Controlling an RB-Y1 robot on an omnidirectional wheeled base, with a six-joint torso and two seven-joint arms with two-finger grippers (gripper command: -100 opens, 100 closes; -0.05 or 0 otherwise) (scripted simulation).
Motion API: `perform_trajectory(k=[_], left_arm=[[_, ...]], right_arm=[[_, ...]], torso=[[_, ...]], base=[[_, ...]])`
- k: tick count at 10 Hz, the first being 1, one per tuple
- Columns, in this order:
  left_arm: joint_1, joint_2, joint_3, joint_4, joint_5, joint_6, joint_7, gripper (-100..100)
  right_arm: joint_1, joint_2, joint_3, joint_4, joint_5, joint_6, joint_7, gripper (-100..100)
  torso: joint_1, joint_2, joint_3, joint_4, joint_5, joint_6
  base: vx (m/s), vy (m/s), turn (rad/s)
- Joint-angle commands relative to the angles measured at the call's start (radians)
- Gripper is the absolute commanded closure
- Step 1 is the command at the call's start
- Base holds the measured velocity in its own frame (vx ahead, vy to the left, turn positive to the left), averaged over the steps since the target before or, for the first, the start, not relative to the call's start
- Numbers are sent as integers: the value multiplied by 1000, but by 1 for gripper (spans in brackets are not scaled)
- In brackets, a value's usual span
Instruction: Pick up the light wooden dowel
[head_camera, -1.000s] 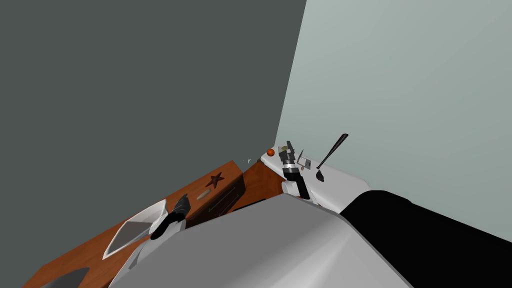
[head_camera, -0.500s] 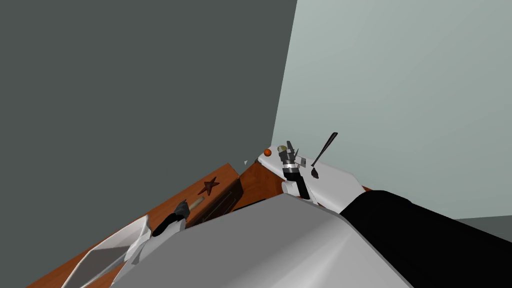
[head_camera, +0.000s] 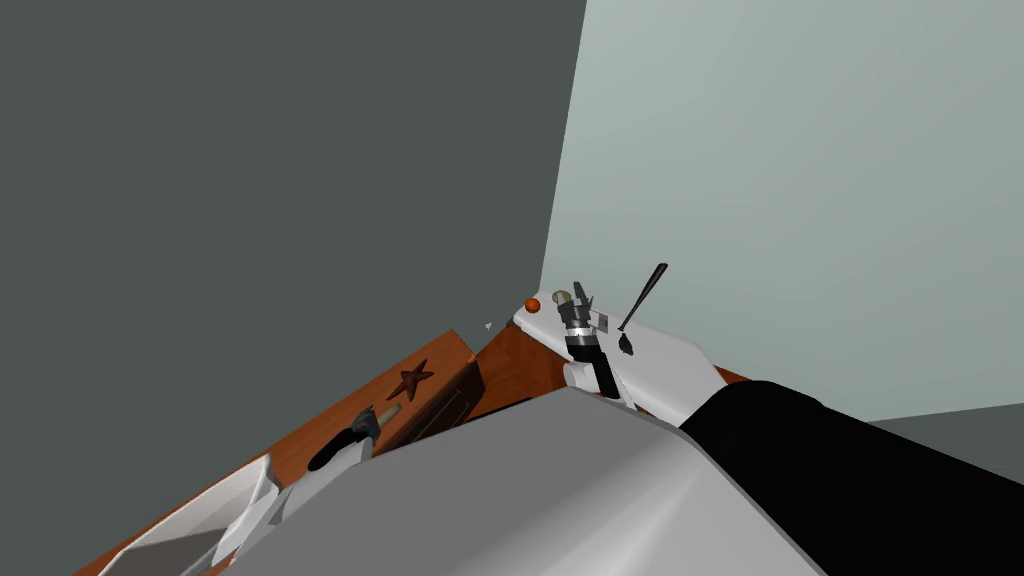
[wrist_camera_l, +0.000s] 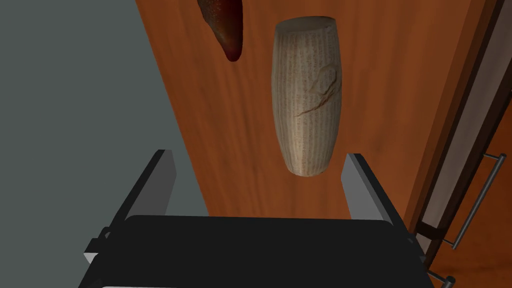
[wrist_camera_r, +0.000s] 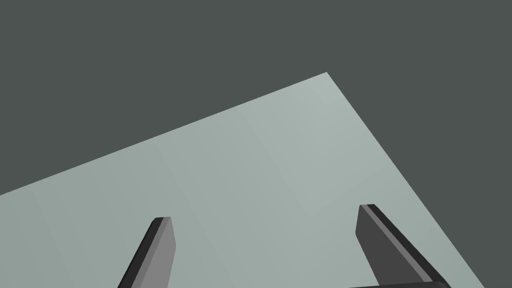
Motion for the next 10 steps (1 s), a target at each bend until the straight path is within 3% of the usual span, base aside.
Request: perform_trajectory(k=[1, 4, 5, 6, 7, 10], left_arm=[[-18, 3, 7, 42, 4, 13, 2, -100], [-23, -9, 10, 115, 13, 47, 5, -100], [-28, 3, 7, 117, 21, 29, 3, -100], [-27, 3, 6, 121, 22, 28, 3, 0], [-30, -4, 4, 147, 17, 0, 1, -100], [-36, -16, -2, 201, 8, -56, -3, -100]], right_arm=[[0, 0, 0, 0, 0, 0, 0, 0], [0, 0, 0, 0, 0, 0, 0, 0], [0, 0, 0, 0, 0, 0, 0, 0], [0, 0, 0, 0, 0, 0, 0, 0], [0, 0, 0, 0, 0, 0, 0, 0], [0, 0, 0, 0, 0, 0, 0, 0]], torso=[[0, 0, 0, 0, 0, 0], [2, -2, -1, 0, 0, 0], [1, -3, -2, -1, 0, 0], [1, -1, -1, 0, 0, 0], [0, 1, 1, 0, 0, 0], [3, -2, -1, 0, 1, 0]], base=[[47, 2, -98], [76, 21, -80], [41, 8, -5], [7, 2, 1], [34, 29, 40], [50, 32, 33]])
